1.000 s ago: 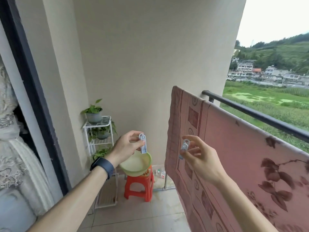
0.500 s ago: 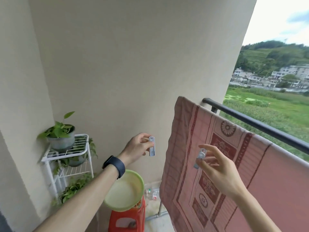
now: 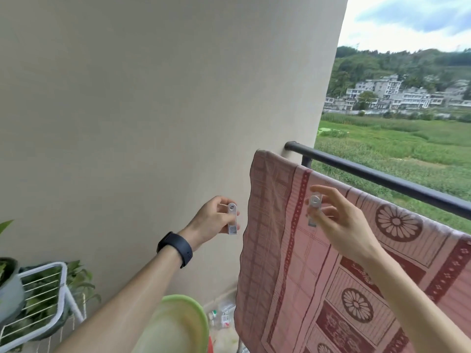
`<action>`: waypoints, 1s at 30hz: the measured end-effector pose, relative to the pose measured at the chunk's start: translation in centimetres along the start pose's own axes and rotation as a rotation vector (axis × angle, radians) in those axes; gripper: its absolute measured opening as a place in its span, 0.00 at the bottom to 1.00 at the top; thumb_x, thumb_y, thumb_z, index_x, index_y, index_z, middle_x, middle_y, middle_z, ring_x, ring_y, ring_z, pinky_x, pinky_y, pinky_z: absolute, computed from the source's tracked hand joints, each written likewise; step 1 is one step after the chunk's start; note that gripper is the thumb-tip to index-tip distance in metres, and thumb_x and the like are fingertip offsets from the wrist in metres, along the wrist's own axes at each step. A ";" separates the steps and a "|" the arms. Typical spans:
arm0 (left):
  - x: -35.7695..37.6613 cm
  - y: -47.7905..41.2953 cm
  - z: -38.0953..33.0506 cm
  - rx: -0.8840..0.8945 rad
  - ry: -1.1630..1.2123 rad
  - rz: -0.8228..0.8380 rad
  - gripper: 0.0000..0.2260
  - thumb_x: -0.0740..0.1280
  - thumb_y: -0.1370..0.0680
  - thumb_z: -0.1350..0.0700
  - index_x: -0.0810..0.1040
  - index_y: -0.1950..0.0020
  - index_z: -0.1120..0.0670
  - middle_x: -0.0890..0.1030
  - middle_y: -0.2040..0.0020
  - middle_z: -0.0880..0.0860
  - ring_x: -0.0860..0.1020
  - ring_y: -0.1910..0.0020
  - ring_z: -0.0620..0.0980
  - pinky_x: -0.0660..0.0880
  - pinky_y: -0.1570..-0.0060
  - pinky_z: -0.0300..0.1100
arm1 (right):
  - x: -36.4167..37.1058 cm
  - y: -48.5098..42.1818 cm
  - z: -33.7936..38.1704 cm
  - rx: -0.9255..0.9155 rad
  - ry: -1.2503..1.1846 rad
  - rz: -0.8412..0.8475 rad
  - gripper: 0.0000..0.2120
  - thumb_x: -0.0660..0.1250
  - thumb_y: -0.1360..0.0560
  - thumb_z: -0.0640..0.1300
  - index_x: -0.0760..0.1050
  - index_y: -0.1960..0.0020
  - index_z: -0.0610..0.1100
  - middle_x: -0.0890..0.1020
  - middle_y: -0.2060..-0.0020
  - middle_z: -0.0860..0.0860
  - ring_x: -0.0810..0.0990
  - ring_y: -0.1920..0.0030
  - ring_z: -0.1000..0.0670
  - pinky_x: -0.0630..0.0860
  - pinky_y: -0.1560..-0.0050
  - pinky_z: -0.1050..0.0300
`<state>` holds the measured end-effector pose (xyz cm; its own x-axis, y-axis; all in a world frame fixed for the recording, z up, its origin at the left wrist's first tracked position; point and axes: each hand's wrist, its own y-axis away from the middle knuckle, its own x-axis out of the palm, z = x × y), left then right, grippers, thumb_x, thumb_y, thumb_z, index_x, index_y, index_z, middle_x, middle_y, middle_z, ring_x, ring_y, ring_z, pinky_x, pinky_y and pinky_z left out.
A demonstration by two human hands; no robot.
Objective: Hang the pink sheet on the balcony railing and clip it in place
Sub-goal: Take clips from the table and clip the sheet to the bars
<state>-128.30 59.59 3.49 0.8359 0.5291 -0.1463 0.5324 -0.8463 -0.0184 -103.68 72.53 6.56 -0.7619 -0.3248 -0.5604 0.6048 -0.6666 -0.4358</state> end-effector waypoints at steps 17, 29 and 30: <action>0.2 -27.0 -3.0 0.122 0.036 0.229 0.19 0.71 0.24 0.43 0.77 0.42 0.56 0.80 0.48 0.55 0.74 0.68 0.47 0.67 0.74 0.36 | 5.7 -21.4 -0.4 0.191 0.906 -0.112 0.23 0.58 0.24 0.68 0.77 0.41 0.53 0.78 0.49 0.51 0.78 0.53 0.50 0.79 0.55 0.52; 1.0 -31.2 1.3 0.355 0.262 0.364 0.03 0.67 0.20 0.50 0.75 0.53 0.45 0.78 0.63 0.49 0.76 0.67 0.50 0.70 0.72 0.36 | 11.7 -18.5 -2.4 -0.245 1.032 -0.351 0.06 0.68 0.22 0.48 0.80 0.53 0.46 0.81 0.56 0.51 0.80 0.60 0.50 0.77 0.61 0.55; 1.2 -31.5 1.0 0.342 0.298 0.366 0.02 0.67 0.20 0.52 0.75 0.52 0.47 0.77 0.64 0.50 0.74 0.69 0.48 0.69 0.73 0.35 | 11.2 -19.3 -1.2 -0.182 0.984 -0.410 0.09 0.66 0.21 0.51 0.80 0.51 0.46 0.81 0.55 0.51 0.80 0.61 0.51 0.77 0.64 0.56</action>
<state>-144.17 86.81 2.96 0.9852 0.1512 0.0807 0.1699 -0.9233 -0.3446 -123.64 82.59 7.87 -0.4428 0.6356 -0.6324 0.4336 -0.4655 -0.7715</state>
